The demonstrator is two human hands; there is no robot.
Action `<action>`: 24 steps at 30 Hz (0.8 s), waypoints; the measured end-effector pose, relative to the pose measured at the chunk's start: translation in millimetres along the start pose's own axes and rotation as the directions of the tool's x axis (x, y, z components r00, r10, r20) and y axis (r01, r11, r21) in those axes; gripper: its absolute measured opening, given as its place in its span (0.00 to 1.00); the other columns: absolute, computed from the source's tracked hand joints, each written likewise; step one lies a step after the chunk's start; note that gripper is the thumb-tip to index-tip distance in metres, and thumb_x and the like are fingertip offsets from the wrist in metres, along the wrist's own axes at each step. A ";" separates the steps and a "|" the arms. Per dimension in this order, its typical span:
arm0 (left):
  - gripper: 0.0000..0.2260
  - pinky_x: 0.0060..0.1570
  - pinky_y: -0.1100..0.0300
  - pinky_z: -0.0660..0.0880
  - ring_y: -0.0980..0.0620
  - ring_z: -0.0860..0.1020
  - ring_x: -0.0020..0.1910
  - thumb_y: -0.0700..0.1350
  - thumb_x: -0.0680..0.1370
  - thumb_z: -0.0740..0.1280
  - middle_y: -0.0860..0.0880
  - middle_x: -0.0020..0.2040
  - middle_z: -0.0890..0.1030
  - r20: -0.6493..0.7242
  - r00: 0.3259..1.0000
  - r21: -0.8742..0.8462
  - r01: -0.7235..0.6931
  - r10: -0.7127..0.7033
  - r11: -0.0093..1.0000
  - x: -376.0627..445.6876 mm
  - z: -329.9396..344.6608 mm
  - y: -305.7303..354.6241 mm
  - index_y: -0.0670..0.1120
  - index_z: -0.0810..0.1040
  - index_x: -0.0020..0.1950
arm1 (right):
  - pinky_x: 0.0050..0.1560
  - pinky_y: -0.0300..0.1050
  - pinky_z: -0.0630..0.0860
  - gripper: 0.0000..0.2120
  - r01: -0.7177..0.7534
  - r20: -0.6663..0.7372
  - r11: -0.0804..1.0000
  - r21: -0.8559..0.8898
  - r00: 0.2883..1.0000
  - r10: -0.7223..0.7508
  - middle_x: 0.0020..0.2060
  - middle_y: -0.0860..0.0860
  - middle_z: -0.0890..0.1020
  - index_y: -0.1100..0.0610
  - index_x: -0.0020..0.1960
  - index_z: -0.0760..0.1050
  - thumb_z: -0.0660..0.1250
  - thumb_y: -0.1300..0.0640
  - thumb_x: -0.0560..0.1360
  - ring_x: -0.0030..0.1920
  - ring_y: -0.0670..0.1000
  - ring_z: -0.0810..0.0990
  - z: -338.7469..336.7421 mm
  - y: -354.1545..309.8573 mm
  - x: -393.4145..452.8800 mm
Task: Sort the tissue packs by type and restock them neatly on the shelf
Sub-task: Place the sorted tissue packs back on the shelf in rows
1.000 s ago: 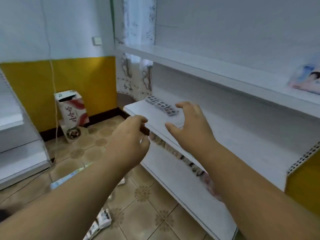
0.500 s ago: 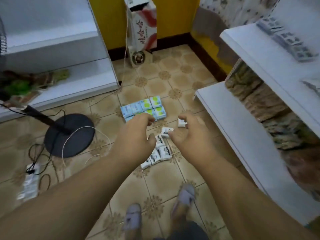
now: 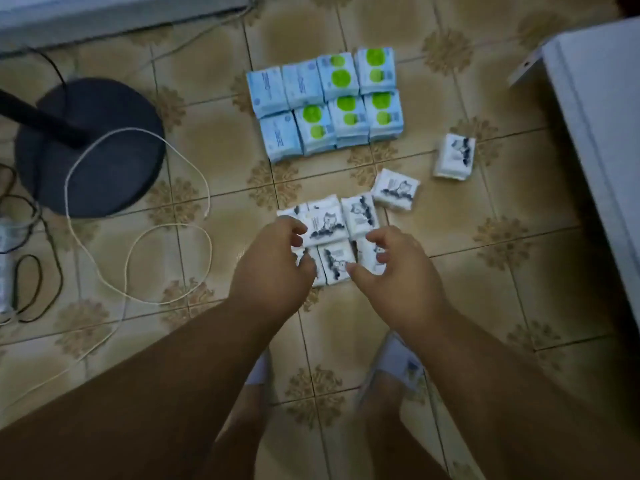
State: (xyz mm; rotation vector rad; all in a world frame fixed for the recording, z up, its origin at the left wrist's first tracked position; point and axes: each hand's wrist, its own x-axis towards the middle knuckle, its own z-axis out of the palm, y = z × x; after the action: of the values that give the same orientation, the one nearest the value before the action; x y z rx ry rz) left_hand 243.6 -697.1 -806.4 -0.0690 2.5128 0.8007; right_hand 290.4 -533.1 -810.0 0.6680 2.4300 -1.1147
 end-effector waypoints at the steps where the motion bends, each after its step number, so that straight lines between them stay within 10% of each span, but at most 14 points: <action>1: 0.14 0.41 0.60 0.72 0.57 0.77 0.46 0.46 0.76 0.68 0.57 0.53 0.76 0.014 0.998 -0.040 0.067 -0.066 0.997 19.1 23.9 -23.5 0.55 0.72 0.61 | 0.53 0.49 0.78 0.23 -0.026 0.026 1.000 -0.003 0.999 0.026 0.62 0.49 0.74 0.49 0.66 0.72 0.73 0.48 0.73 0.53 0.49 0.78 25.3 19.3 19.4; 9: 0.16 0.41 0.59 0.73 0.48 0.78 0.41 0.50 0.74 0.73 0.45 0.48 0.80 0.236 0.827 -0.354 0.562 -0.511 0.747 128.6 186.6 -190.4 0.43 0.74 0.54 | 0.57 0.44 0.70 0.29 -0.173 0.197 0.976 -0.133 0.960 0.197 0.67 0.56 0.72 0.57 0.73 0.64 0.70 0.49 0.76 0.64 0.57 0.74 187.9 146.7 149.7; 12: 0.21 0.50 0.52 0.80 0.48 0.83 0.46 0.57 0.68 0.77 0.48 0.49 0.84 0.273 0.829 -0.481 0.557 -0.488 0.677 145.1 225.4 -219.7 0.46 0.81 0.55 | 0.54 0.51 0.77 0.27 -0.216 0.102 0.970 -0.110 0.968 0.228 0.54 0.53 0.79 0.58 0.63 0.69 0.74 0.45 0.72 0.55 0.56 0.79 220.2 169.9 172.2; 16: 0.16 0.37 0.63 0.77 0.53 0.83 0.44 0.54 0.71 0.77 0.52 0.48 0.84 0.263 0.821 -0.602 0.550 -0.507 0.579 143.2 238.1 -226.5 0.48 0.82 0.54 | 0.44 0.50 0.82 0.27 -0.276 0.041 0.959 0.062 0.961 0.273 0.43 0.48 0.83 0.53 0.52 0.78 0.76 0.36 0.62 0.44 0.51 0.83 237.0 178.3 179.1; 24: 0.17 0.40 0.52 0.82 0.47 0.85 0.46 0.50 0.73 0.75 0.48 0.51 0.85 0.294 0.848 -0.723 0.499 -0.441 0.477 53.7 116.3 -151.0 0.49 0.79 0.59 | 0.45 0.49 0.83 0.26 -0.342 0.147 0.784 0.518 0.938 0.313 0.47 0.46 0.82 0.49 0.61 0.71 0.78 0.48 0.68 0.47 0.48 0.84 148.6 83.5 68.6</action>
State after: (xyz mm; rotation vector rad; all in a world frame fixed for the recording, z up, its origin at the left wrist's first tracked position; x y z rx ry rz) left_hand 277.6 -752.0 -993.7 -0.9802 1.7129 1.5373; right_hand 303.0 -583.2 -986.4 1.1637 1.8377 -1.6423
